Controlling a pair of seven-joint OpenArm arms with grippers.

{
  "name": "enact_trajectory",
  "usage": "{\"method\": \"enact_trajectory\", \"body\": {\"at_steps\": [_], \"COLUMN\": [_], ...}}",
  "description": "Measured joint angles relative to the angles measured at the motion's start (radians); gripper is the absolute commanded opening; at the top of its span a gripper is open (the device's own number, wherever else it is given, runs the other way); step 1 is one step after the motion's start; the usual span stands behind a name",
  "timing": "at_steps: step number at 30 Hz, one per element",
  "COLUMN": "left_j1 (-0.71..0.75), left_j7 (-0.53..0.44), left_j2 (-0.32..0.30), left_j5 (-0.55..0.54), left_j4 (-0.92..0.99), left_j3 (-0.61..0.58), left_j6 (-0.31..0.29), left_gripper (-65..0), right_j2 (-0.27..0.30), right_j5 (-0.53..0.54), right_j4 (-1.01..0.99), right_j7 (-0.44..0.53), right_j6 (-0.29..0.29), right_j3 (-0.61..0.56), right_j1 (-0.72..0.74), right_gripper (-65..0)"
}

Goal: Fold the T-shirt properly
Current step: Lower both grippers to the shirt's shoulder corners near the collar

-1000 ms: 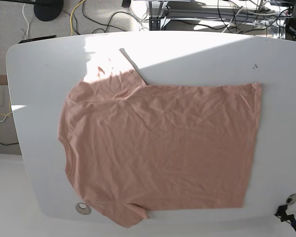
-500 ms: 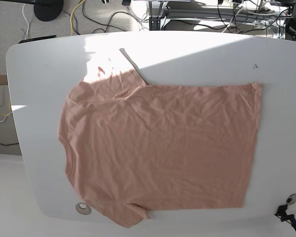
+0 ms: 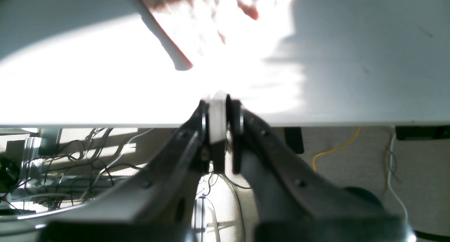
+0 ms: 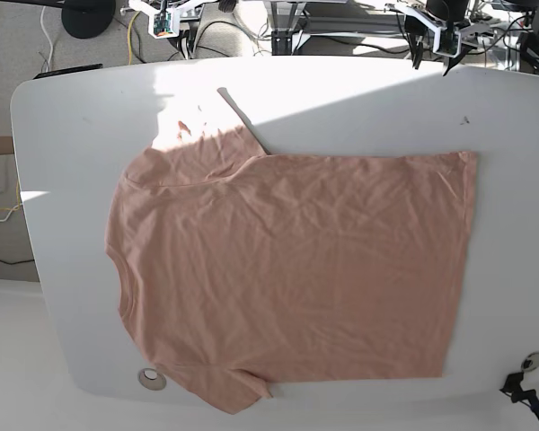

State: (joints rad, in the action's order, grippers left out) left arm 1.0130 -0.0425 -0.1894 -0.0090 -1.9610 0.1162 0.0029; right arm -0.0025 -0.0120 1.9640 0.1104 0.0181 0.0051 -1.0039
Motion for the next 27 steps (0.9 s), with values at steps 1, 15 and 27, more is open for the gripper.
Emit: {"method": "enact_trajectory", "body": {"at_steps": [1, 15, 27], "left_j1": [-0.011, -0.247, -0.457], "left_j7": [0.0, 0.149, 0.484], "left_j2": [0.0, -0.143, -0.198], "left_j5": [0.0, -0.22, -0.572], "left_j4": [0.0, 0.007, 0.008], "left_j3": [0.0, 0.008, 0.171], "left_j6": [-0.002, 0.007, 0.012], "left_gripper": [-37.1, -26.2, -26.5], "right_j2": [-0.001, -0.003, 0.005], "right_j5": [0.0, 0.135, 0.646], "right_j4": [0.0, -0.016, -0.016], "right_j7": [0.004, -0.039, -0.367], "right_j6": [0.0, -0.015, -0.018], "right_j3": [0.0, 0.0, 0.108], "right_j1": [0.021, 0.205, 0.279], "right_gripper": [-58.2, -29.4, -29.5]}}
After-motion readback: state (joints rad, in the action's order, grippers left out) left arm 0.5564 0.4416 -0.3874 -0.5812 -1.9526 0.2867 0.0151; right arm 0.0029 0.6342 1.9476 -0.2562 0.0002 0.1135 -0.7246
